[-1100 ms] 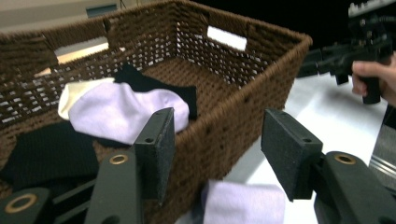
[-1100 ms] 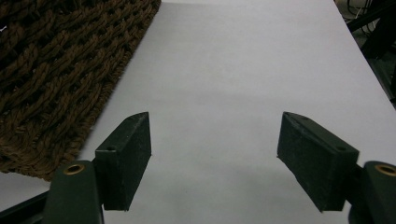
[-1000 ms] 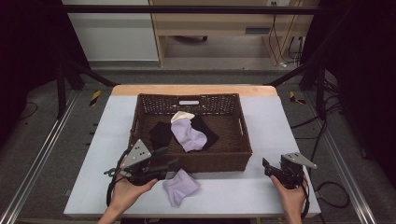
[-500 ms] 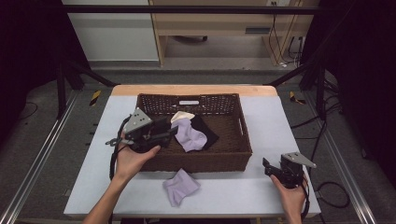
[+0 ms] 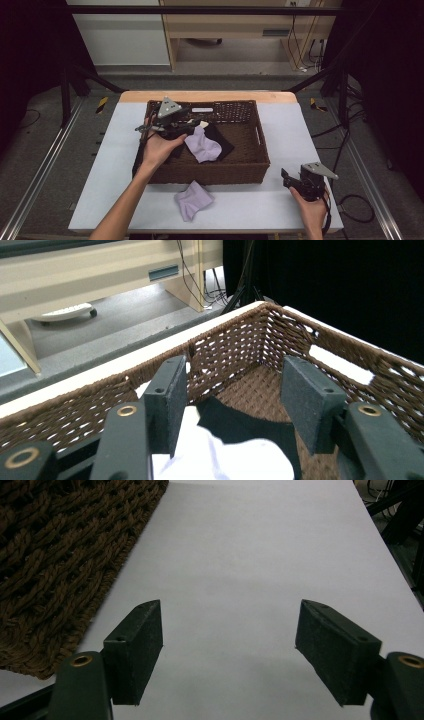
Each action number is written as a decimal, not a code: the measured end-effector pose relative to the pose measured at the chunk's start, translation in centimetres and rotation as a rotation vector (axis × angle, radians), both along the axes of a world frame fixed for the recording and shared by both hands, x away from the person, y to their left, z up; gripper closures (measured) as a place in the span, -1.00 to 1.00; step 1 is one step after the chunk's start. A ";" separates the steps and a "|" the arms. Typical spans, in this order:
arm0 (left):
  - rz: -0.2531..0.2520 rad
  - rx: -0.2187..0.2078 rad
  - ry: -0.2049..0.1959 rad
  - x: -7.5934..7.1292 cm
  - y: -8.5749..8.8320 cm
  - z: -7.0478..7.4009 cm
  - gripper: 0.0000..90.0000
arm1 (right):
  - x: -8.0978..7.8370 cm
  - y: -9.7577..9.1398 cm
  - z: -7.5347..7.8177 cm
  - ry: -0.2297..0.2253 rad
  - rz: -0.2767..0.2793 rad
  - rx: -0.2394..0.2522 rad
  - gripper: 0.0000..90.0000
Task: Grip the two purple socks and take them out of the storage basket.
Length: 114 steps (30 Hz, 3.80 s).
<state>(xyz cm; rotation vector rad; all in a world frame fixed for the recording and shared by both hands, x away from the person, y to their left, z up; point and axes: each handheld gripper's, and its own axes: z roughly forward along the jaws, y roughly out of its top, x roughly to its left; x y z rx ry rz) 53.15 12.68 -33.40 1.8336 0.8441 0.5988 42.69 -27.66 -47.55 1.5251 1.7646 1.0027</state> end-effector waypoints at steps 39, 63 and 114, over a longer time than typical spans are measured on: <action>-0.020 0.347 0.253 4.6 -3.1 -9.2 0.09 | 0.0 0.0 0.0 0.003 -0.006 0.004 -0.39; -0.059 0.329 0.322 4.5 -3.6 -9.5 0.33 | 0.1 0.1 0.0 0.007 -0.003 -0.003 -0.39; -0.156 -0.172 -0.091 -4.6 3.7 0.8 0.92 | -0.1 -0.2 -0.1 0.003 -0.008 -0.001 -0.39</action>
